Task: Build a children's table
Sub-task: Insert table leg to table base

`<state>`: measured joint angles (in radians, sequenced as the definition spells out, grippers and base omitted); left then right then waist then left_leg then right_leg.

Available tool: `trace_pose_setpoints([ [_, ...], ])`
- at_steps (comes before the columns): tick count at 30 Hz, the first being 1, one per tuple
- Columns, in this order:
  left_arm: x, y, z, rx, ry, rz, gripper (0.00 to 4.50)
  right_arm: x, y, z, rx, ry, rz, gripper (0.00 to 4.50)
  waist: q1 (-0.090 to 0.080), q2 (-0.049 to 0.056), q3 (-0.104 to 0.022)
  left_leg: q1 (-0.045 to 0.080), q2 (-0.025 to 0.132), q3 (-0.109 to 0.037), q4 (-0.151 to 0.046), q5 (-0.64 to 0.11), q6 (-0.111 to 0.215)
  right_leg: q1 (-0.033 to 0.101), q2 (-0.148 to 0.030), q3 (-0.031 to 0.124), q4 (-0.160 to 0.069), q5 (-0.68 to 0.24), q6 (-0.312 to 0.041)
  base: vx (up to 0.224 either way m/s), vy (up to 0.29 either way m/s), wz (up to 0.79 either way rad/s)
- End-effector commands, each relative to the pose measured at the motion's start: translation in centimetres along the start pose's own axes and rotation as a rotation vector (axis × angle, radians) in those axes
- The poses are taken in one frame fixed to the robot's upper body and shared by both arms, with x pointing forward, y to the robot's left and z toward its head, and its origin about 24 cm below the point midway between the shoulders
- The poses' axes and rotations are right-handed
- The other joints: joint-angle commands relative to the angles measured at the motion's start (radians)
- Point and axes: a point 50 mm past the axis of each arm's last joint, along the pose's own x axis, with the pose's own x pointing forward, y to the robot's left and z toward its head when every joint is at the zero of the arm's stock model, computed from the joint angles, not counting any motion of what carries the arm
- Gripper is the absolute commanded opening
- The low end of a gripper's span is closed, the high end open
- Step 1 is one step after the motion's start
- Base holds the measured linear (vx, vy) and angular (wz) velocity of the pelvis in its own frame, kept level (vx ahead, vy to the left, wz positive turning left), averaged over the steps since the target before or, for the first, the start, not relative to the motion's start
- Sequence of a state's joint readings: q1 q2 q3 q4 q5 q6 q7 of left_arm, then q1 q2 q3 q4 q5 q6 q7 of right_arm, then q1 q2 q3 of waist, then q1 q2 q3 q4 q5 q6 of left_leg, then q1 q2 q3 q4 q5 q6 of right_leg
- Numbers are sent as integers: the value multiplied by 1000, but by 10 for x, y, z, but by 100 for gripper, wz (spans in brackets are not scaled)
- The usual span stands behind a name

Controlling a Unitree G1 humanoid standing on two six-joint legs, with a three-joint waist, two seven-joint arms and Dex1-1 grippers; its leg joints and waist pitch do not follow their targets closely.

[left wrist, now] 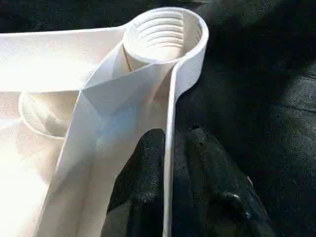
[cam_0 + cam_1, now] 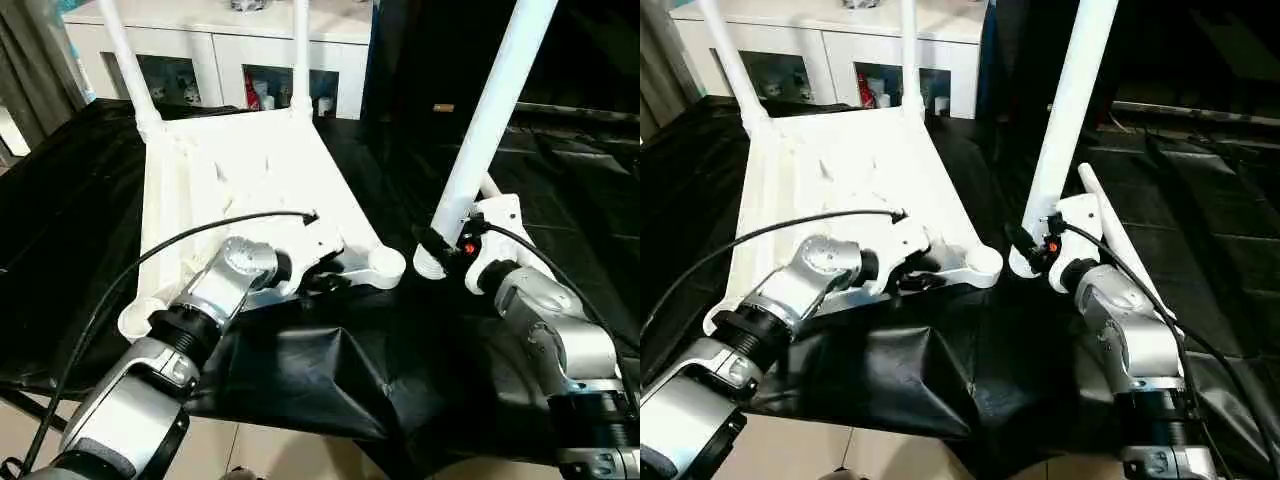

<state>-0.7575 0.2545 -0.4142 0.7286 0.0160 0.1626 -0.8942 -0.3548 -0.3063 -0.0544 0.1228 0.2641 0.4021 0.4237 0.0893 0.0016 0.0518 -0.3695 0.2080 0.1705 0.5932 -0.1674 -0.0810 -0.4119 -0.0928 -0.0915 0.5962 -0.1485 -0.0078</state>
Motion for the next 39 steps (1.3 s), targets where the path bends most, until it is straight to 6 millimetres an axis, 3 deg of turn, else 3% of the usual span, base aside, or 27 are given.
trace_pose_setpoints([
  [1,-3,3,6,4,-19,-19,82,-2,-1,4,-23,-13,0,192,1,2,-73,10,11,1,-71,-266,5,60,-47,42,-75,-282,-170,0,0,0],
  [13,-4,3,-2,0,3,-31,0,0,0,8,-37,-11,36,192,1,-5,-73,9,12,2,-71,-245,15,60,-48,43,-71,-272,-174,0,0,0],
  [20,-3,1,-5,6,16,-26,0,2,3,9,-44,-9,72,192,2,-9,-71,9,13,2,-72,-248,17,58,-50,43,-75,-310,-158,0,0,0],
  [23,-4,1,-5,-14,6,-34,58,3,3,10,-45,-9,76,192,1,-11,-71,8,13,2,-72,-245,18,58,-49,43,-75,-304,-160,0,0,0],
  [28,-5,5,-5,5,10,-1,70,3,4,10,-45,-10,86,192,2,-10,-70,7,11,3,-71,-246,20,57,-49,43,-77,-319,-151,0,0,0],
  [35,-6,5,-9,3,24,-2,73,3,5,10,-44,-11,93,192,2,-9,-70,8,13,2,-73,-251,18,57,-50,43,-78,-323,-151,0,0,0],
  [39,-7,5,-8,-12,10,-10,36,3,6,10,-43,-11,97,192,1,-11,-70,8,12,2,-73,-250,19,56,-50,43,-78,-322,-154,0,0,0],
])
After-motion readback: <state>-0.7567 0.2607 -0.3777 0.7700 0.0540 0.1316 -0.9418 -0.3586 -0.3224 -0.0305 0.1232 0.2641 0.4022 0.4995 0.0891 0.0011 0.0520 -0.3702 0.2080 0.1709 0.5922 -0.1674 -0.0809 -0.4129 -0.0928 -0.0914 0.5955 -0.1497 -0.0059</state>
